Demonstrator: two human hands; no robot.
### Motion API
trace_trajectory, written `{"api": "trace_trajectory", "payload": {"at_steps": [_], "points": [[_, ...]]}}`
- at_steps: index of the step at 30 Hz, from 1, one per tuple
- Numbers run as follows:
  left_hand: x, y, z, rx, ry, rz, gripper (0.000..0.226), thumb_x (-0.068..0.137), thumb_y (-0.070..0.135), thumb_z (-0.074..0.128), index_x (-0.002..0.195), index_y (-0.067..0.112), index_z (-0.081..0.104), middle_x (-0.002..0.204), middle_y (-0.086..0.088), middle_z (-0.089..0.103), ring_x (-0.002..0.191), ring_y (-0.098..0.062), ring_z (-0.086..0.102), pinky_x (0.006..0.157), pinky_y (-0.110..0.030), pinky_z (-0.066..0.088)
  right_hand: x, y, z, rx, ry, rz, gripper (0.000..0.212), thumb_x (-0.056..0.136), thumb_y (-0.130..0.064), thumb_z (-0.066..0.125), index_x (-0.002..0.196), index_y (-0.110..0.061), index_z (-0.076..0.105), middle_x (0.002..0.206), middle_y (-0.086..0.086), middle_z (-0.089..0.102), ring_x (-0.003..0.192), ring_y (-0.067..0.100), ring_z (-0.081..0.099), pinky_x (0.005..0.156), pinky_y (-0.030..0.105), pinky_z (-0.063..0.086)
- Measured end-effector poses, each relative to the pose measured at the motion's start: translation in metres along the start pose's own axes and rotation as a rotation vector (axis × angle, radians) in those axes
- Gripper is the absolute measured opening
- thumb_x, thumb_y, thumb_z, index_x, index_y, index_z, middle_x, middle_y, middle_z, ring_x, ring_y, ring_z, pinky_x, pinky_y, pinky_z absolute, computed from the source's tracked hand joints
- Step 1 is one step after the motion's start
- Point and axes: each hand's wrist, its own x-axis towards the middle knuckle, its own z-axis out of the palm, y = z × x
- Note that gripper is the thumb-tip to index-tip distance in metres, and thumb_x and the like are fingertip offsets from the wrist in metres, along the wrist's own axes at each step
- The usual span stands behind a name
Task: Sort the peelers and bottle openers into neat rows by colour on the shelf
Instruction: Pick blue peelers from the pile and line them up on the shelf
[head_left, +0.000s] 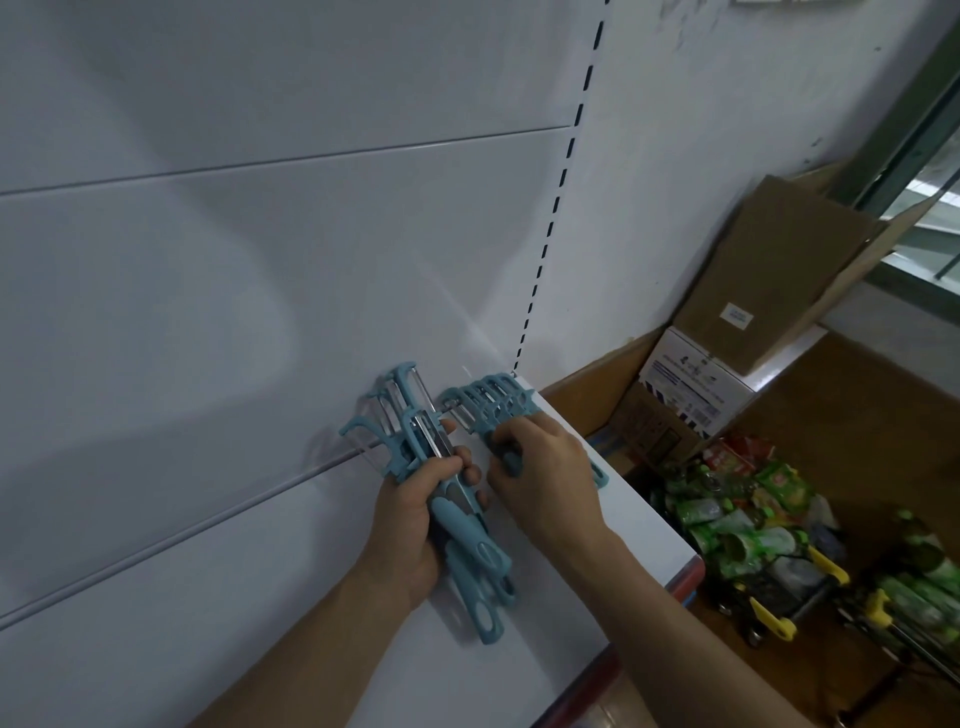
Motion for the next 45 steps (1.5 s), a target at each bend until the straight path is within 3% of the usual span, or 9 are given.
{"api": "trace_trajectory", "payload": {"at_steps": [12, 18, 21, 27, 31, 34, 38, 43, 45], "points": [[0.004, 0.000, -0.005, 0.024, 0.010, -0.034, 0.016, 0.077, 0.009, 0.070, 0.092, 0.013, 0.072, 0.083, -0.013, 0.061, 0.070, -0.022, 0.063, 0.065, -0.037, 0.055, 0.000, 0.009, 0.019, -0.159, 0.076, -0.063, 0.011, 0.089, -0.032, 0.072, 0.097, -0.025, 0.070, 0.096, -0.005, 0.063, 0.090, 0.015, 0.050, 0.075, 0.034, 0.047], [0.002, 0.002, 0.000, 0.034, 0.057, -0.018, 0.030, 0.078, 0.012, 0.070, 0.108, 0.012, 0.068, 0.088, -0.014, 0.068, 0.074, -0.024, 0.068, 0.070, -0.041, 0.059, -0.018, -0.002, -0.012, 0.375, 0.122, 0.112, 0.007, 0.097, -0.016, 0.064, 0.097, -0.023, 0.067, 0.092, -0.014, 0.066, 0.086, 0.003, 0.060, 0.069, 0.012, 0.045], [-0.001, 0.004, 0.001, 0.030, 0.015, -0.043, 0.035, 0.082, 0.015, 0.069, 0.115, 0.004, 0.068, 0.113, -0.024, 0.071, 0.097, -0.039, 0.072, 0.083, -0.051, 0.061, -0.029, -0.014, -0.020, 0.483, -0.134, 0.102, 0.007, 0.095, -0.030, 0.069, 0.097, -0.025, 0.067, 0.087, -0.014, 0.065, 0.082, 0.004, 0.062, 0.066, 0.016, 0.050], [-0.004, 0.005, 0.004, -0.040, -0.019, -0.109, 0.049, 0.088, 0.019, 0.064, 0.133, 0.000, 0.061, 0.129, -0.027, 0.066, 0.116, -0.041, 0.067, 0.086, -0.046, 0.061, -0.033, -0.016, -0.010, 0.624, -0.145, 0.143, 0.021, 0.085, -0.030, 0.081, 0.093, -0.024, 0.063, 0.085, -0.007, 0.065, 0.076, 0.014, 0.061, 0.065, 0.028, 0.056], [-0.007, 0.005, 0.010, -0.052, -0.010, -0.112, 0.036, 0.081, 0.017, 0.067, 0.113, 0.001, 0.071, 0.111, -0.023, 0.073, 0.096, -0.033, 0.075, 0.075, -0.039, 0.064, -0.034, -0.013, -0.005, 0.771, -0.075, 0.182, 0.020, 0.087, -0.019, 0.081, 0.094, -0.020, 0.062, 0.086, -0.005, 0.066, 0.077, 0.018, 0.061, 0.066, 0.026, 0.053], [-0.009, 0.009, 0.008, -0.023, -0.008, -0.108, 0.038, 0.084, 0.017, 0.066, 0.119, 0.002, 0.067, 0.112, -0.022, 0.073, 0.096, -0.033, 0.074, 0.073, -0.040, 0.063, -0.037, -0.016, -0.004, 0.804, 0.053, 0.211, 0.014, 0.092, -0.014, 0.074, 0.095, -0.020, 0.061, 0.088, -0.006, 0.066, 0.077, 0.015, 0.066, 0.067, 0.026, 0.055], [-0.007, 0.014, 0.008, -0.021, 0.042, -0.129, 0.029, 0.077, 0.016, 0.072, 0.101, 0.005, 0.060, 0.083, -0.016, 0.063, 0.062, -0.025, 0.063, 0.057, -0.036, 0.058, -0.031, -0.014, -0.014, 0.853, 0.214, 0.254, 0.008, 0.096, -0.015, 0.068, 0.099, -0.017, 0.061, 0.089, 0.003, 0.063, 0.060, 0.013, 0.059, 0.053, 0.023, 0.048], [-0.015, 0.017, 0.010, -0.070, 0.026, -0.155, 0.024, 0.077, 0.015, 0.068, 0.101, 0.010, 0.066, 0.078, -0.011, 0.066, 0.058, -0.020, 0.065, 0.054, -0.034, 0.059, -0.020, 0.003, -0.021, 0.675, 0.119, 0.308, 0.014, 0.101, -0.033, 0.058, 0.103, -0.031, 0.072, 0.094, -0.017, 0.071, 0.090, 0.006, 0.064, 0.076, 0.035, 0.055], [-0.021, 0.021, 0.004, -0.035, -0.021, -0.170, 0.026, 0.080, 0.019, 0.065, 0.106, 0.013, 0.065, 0.071, -0.008, 0.060, 0.051, -0.018, 0.059, 0.049, -0.031, 0.056, -0.020, 0.007, -0.022, 0.580, 0.086, 0.308, 0.019, 0.103, -0.031, 0.054, 0.107, -0.031, 0.073, 0.099, -0.020, 0.071, 0.094, 0.001, 0.063, 0.078, 0.025, 0.051]]}}
